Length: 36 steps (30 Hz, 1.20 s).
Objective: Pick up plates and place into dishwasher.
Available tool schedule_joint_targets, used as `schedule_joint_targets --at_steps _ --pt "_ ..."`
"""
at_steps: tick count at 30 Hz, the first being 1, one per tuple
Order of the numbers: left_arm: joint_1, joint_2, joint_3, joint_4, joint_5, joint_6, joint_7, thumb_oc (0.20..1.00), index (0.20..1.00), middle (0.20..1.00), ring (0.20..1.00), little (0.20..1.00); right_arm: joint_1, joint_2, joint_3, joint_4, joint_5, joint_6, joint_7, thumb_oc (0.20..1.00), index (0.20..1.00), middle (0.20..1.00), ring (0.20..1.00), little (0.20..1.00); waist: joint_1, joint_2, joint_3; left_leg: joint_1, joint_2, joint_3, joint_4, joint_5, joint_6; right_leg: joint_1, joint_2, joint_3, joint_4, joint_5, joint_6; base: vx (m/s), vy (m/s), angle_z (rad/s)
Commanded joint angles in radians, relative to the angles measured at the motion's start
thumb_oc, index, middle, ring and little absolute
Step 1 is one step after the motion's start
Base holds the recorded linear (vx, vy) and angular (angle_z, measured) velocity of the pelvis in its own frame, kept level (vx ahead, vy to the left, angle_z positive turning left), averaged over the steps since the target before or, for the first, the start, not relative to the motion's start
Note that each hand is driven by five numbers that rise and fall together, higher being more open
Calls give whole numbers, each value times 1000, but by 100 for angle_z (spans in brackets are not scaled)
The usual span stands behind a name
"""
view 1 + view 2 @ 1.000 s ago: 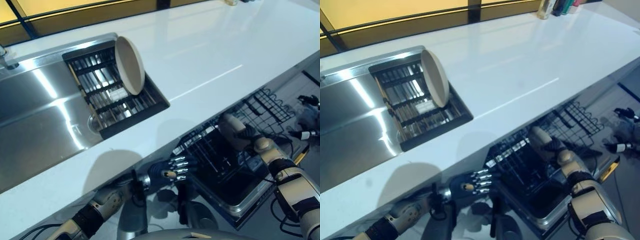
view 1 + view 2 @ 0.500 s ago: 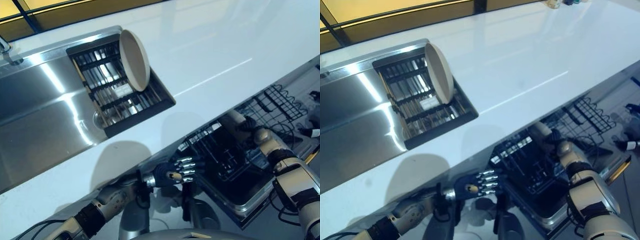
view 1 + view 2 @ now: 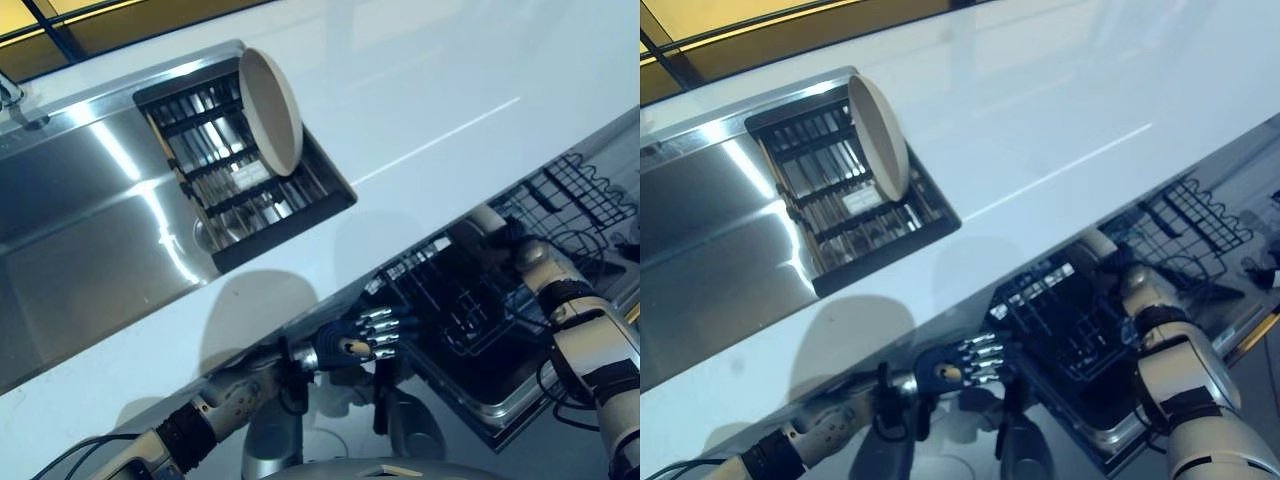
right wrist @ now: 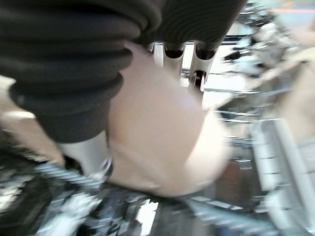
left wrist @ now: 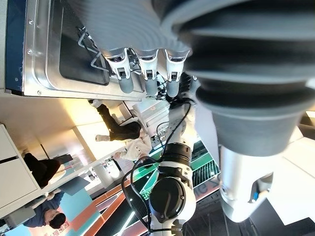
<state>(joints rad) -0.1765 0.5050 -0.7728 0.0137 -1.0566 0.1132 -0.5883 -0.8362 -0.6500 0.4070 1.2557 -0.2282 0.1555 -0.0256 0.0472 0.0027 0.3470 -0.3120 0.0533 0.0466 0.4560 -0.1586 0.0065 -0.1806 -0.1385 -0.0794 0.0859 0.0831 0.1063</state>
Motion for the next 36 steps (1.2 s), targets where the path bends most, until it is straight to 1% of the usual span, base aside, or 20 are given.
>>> schedule_joint_targets --at_steps 1,7,13,19,26,32,36 --pt "-46 22 23 -143 -16 -41 -12 1000 1000 1000 1000 1000 -21 -92 56 3 -33 10 -32 1000 1000 1000 1000 1000 22 19 -29 -27 25 -15 -74 65 -18 67 -57 7 61 -40 40 0 0 0" --pt "-34 16 26 -148 -19 -34 -7 1000 1000 1000 1000 1000 -3 -102 39 -3 -24 4 -33 1000 1000 1000 1000 1000 16 14 -37 -13 29 -5 -75 60 -17 79 -56 13 57 -43 41 0 0 0" --pt "-15 15 28 -149 -21 -32 -7 1000 1000 1000 1000 1000 31 -115 8 -6 26 -16 -37 1000 1000 1000 1000 1000 9 5 -56 12 31 4 -87 55 -16 98 -54 22 49 -46 45 34 14 -1" --pt "13 18 43 -155 -19 -14 -8 1000 1000 1000 1000 1000 85 -132 -36 -34 62 -49 -46 1000 1000 1000 1000 1000 2 -8 -75 38 34 14 -93 46 -10 117 -50 32 41 -46 51 47 -3 -1" --pt "36 22 53 -149 -16 -13 -12 1000 1000 1000 1000 1000 142 -137 -66 -58 91 -64 -60 1000 1000 1000 1000 1000 -7 -26 -92 59 35 25 -100 38 -2 127 -42 49 37 -44 58 15 -4 -2" --pt "50 32 65 -156 -14 -5 -9 1000 1000 1000 1000 1000 175 -151 -111 -89 182 -88 -71 1000 1000 1000 1000 1000 -13 -43 -101 70 36 32 -104 32 3 138 -33 62 27 -40 61 16 -19 -7" --pt "63 33 77 -153 -6 -4 -13 1000 1000 1000 1000 1000 202 -151 -148 -118 264 -118 -83 1000 1000 1000 1000 1000 -19 -50 -109 80 38 37 -110 29 7 141 -28 66 27 -38 62 7 -6 -2"
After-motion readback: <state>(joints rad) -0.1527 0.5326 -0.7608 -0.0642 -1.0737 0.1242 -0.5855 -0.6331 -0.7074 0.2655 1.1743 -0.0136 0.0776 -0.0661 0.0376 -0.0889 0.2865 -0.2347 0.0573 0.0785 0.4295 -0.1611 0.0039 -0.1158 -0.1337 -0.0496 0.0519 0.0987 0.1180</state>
